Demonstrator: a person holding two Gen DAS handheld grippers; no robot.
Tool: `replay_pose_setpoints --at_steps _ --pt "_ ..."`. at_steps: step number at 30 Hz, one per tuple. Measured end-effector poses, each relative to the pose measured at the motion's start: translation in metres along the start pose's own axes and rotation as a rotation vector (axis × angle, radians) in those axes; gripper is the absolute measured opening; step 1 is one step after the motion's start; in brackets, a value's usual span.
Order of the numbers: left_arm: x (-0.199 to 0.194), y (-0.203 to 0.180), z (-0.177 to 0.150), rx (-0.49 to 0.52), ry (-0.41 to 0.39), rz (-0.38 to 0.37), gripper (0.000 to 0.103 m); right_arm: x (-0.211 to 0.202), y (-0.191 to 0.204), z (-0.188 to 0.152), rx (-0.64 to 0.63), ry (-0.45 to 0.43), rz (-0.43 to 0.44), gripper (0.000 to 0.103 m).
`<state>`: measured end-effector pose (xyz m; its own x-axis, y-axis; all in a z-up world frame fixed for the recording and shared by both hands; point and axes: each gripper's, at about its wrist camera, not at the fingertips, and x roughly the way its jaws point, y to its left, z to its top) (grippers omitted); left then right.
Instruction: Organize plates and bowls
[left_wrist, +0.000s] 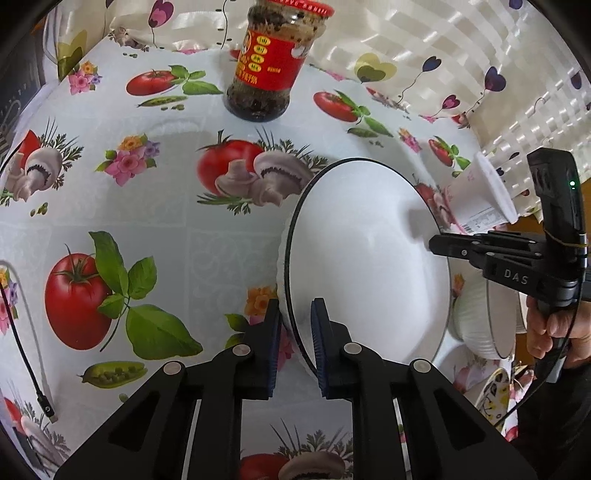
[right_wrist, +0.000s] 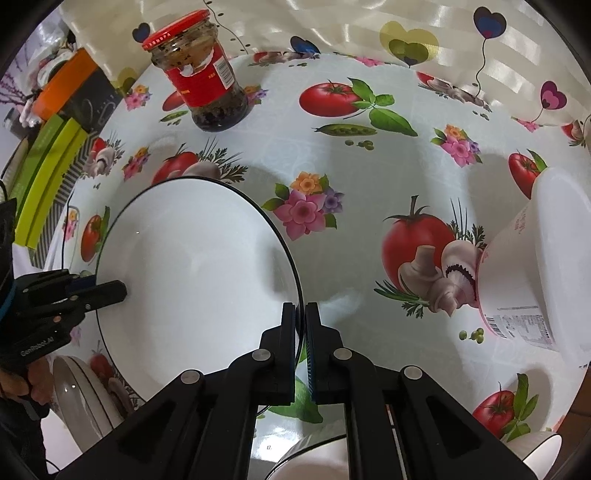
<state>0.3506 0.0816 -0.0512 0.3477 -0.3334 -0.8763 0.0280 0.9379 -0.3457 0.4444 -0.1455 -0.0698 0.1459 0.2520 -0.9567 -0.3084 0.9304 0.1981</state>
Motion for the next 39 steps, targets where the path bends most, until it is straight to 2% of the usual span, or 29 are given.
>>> replay_pose_setpoints --at_steps 12,24,39 --pt "-0.012 0.008 -0.005 -0.035 -0.006 -0.001 0.016 -0.015 0.016 0.003 -0.024 -0.010 -0.005 0.005" --pt "-0.051 0.003 -0.011 -0.031 -0.051 0.003 0.016 -0.050 0.038 0.000 -0.054 -0.044 -0.011 0.005" --pt "-0.127 0.011 -0.080 -0.066 -0.120 0.058 0.016 -0.097 0.114 -0.049 -0.158 -0.079 -0.003 0.005"
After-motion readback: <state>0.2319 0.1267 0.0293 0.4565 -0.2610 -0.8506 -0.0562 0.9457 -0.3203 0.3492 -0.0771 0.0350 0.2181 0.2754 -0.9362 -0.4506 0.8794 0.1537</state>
